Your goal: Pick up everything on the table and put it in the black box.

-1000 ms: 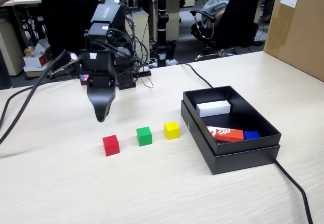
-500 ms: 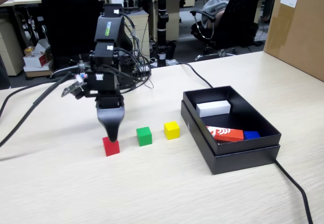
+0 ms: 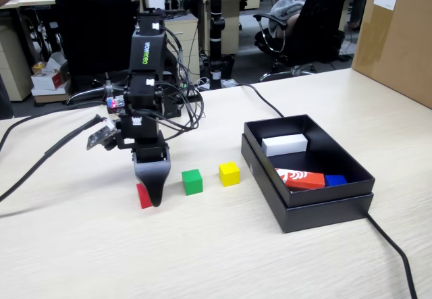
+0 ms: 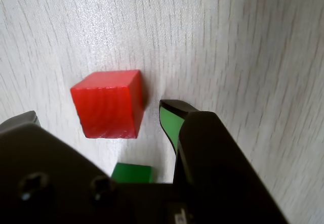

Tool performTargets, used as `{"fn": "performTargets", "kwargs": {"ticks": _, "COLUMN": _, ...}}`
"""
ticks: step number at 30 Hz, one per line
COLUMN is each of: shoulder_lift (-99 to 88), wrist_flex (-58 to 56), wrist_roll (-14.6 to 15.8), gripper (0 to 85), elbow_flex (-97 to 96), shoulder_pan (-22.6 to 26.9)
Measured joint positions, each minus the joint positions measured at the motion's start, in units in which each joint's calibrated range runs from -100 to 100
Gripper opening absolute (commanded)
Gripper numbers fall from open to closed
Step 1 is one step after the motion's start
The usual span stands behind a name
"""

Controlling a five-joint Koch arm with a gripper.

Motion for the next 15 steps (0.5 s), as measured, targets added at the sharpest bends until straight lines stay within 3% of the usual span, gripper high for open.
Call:
{"fn": "performTargets", "kwargs": {"ticks": 8, "shoulder_lift": 4.3, "wrist_flex": 0.0, "wrist_roll": -0.6, "gripper": 41.4, "elbow_flex": 4.8, "shoulder_pan": -0.4}}
{"fn": "performTargets", "kwargs": {"ticks": 15, "shoulder_lift": 4.9, "wrist_flex": 0.0, "wrist_roll": -0.9, "gripper": 22.6, "elbow_flex": 5.6, "shoulder_pan": -0.6}}
